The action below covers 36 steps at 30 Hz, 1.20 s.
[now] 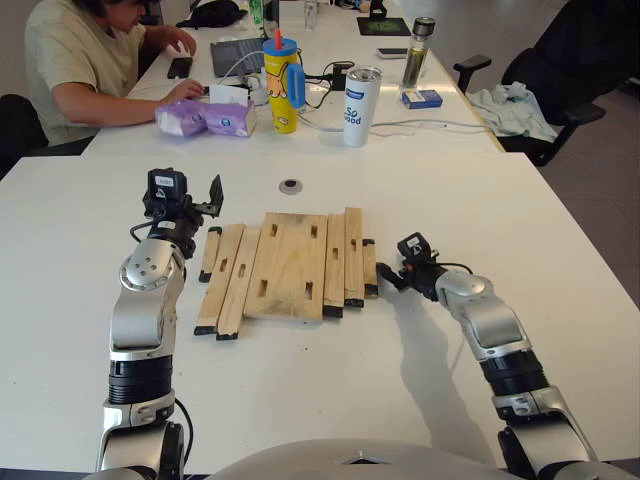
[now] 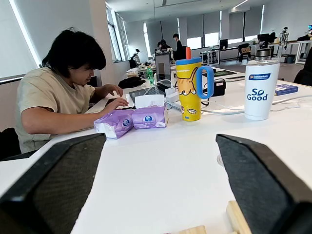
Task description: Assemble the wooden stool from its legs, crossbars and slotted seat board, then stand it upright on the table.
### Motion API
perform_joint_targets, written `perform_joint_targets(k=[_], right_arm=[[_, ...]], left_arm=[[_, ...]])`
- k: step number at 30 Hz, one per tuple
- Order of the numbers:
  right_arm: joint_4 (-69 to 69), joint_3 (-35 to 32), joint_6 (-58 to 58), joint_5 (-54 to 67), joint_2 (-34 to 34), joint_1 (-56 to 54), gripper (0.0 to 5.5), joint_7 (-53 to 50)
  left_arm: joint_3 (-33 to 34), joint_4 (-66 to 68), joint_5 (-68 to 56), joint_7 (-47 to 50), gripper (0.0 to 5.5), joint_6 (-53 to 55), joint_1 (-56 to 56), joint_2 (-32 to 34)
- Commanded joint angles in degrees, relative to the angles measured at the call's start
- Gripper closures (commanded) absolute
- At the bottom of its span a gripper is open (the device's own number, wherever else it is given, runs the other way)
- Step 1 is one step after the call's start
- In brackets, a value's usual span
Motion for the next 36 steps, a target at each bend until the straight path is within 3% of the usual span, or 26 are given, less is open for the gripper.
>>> perform_joint_targets(k=[1,9,19,36], right_arm=[[4.9,0.3,-3.0,-0.9,2.1,-3.8,1.87,-0.2],[-3.9,-8.0,1.6,3.7,4.1,-1.8,1.87,-3.8],[-12.1,-4.9,11.4,5.2,7.5,3.9,1.87,-5.1],[-11.1,1.9,14.4,1.0,1.5,3.8,1.87,-2.5]], left_arm=[[-0.6,1.2,0.2,0.1,1.32,-0.3,-1.2,-0.5],[-0.5,1.8,0.5,1.0,1.32,-1.2,-1.7,-0.9],[-0.3,3.0,0.4,1.4,1.32,-2.5,-2.4,-1.1],[-0.3,2.1,0.4,2.3,1.32,-2.8,-0.8,-1.8]])
